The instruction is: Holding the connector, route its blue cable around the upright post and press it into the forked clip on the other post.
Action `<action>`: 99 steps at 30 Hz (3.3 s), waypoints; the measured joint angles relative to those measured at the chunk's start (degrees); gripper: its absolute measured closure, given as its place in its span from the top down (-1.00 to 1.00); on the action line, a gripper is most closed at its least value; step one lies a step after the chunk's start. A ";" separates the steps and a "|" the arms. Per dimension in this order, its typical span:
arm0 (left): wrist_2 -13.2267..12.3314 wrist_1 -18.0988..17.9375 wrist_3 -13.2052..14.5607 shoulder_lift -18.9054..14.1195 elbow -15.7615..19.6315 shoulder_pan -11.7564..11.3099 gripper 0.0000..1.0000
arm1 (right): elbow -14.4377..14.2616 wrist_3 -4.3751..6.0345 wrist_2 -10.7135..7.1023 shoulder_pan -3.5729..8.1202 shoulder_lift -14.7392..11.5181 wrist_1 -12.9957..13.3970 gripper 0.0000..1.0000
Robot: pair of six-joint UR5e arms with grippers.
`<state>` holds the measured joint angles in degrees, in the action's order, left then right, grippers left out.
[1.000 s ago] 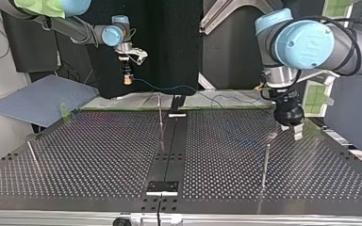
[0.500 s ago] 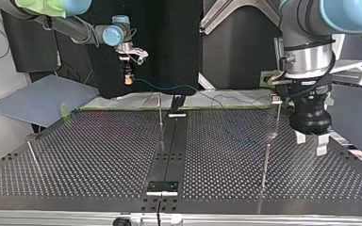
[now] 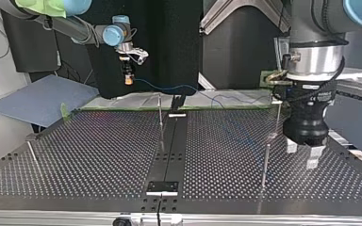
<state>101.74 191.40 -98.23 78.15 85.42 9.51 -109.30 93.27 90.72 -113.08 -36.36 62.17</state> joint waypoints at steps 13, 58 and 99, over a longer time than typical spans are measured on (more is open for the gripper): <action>1.09 5.94 1.17 5.88 -1.00 0.66 1.00 | 0.02 0.00 0.00 -0.08 0.00 -0.14 -1.00; 6.72 11.07 -1.74 7.57 2.34 1.91 1.00 | 0.02 -0.18 0.00 -0.49 0.00 -0.35 -1.00; 12.03 10.30 -1.33 7.58 2.36 3.72 1.00 | 0.01 -0.34 0.00 -0.65 0.00 -0.52 -1.00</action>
<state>113.76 201.71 -99.56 85.73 87.77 13.23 -109.29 92.93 90.71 -113.73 -36.36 61.64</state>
